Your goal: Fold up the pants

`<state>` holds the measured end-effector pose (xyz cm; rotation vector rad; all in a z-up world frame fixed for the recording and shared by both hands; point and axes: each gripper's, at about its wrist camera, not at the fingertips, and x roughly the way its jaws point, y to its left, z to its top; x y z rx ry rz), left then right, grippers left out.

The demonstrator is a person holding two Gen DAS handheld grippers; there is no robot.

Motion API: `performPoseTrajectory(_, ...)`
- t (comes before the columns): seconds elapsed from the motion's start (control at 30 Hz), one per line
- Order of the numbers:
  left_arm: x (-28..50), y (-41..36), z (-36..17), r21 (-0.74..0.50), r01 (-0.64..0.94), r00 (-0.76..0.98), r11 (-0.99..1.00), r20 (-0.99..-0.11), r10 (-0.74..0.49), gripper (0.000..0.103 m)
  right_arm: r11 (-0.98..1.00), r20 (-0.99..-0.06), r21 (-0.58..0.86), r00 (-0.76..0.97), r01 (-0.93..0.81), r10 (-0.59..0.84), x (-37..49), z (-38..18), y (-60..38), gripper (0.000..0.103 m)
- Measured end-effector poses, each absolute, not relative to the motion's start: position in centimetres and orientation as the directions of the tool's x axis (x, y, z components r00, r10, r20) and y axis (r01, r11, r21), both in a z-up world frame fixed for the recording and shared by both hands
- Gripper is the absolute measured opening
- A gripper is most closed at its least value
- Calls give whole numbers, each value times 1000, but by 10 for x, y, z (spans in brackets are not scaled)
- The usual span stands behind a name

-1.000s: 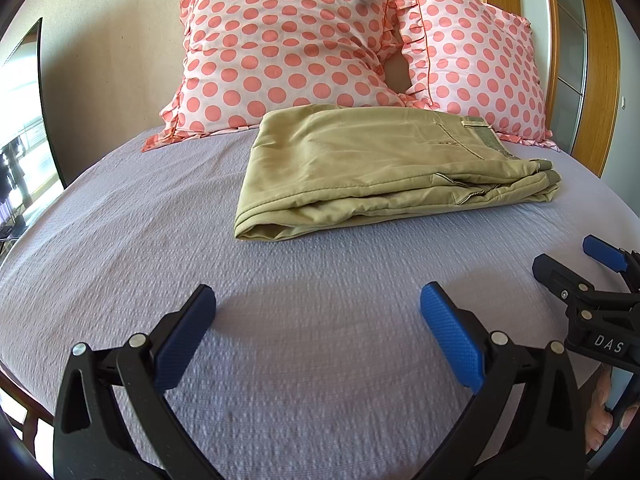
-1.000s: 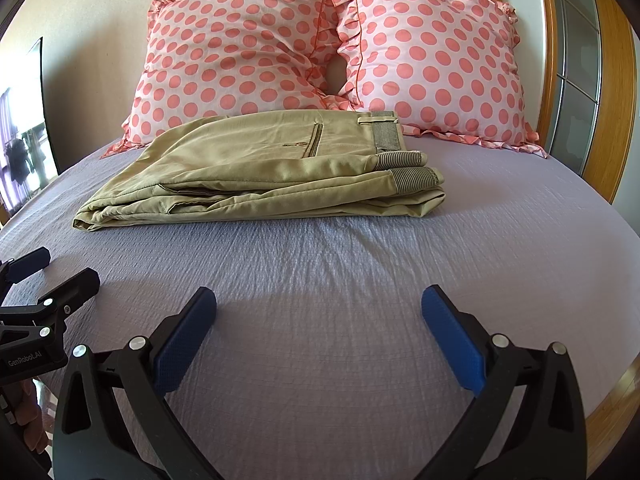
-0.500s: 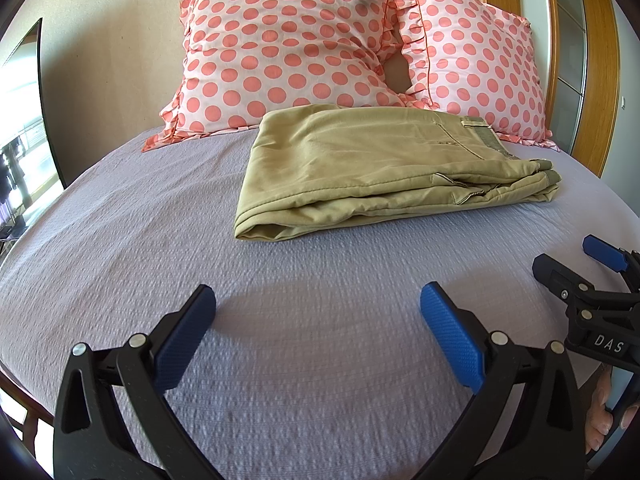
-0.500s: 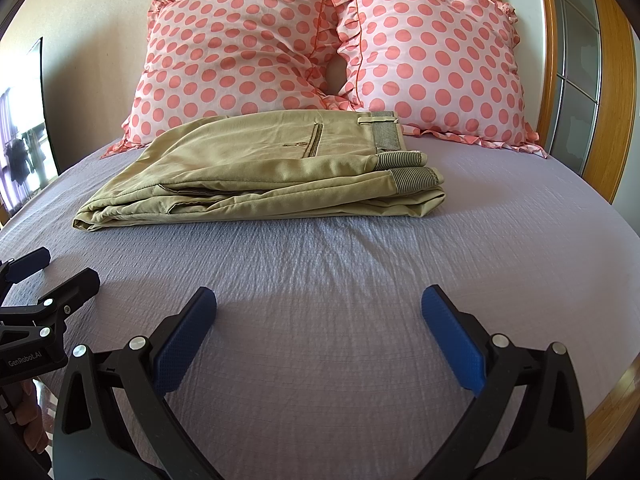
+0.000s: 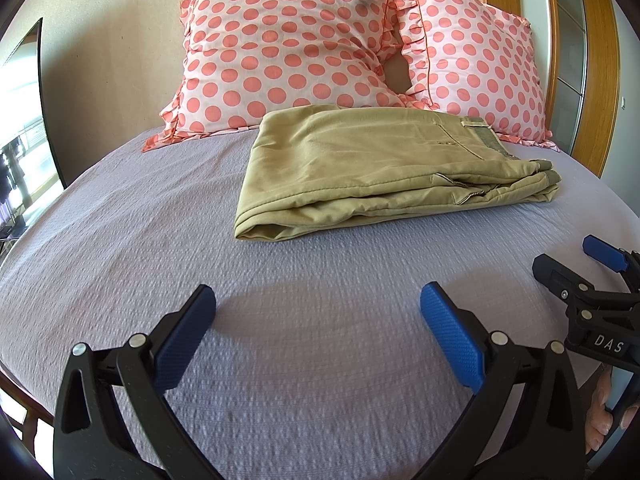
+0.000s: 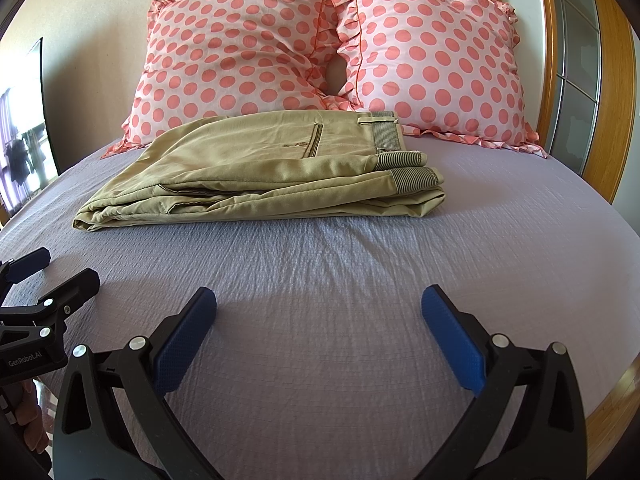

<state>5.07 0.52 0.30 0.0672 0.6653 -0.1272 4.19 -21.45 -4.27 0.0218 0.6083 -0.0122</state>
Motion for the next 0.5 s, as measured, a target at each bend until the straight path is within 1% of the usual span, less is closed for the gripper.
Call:
performPoseTrajectory(0.17,51,5,3,22,140,772,990,-629,-95,101,1000,-572,17,820,18,-5,42,-43,-215,102)
performPoseTrajectory(0.5,63,3,12,21,126,713,992,-697,-76,101,1000,-572,17,820,19,-6,42,-43,-214,102)
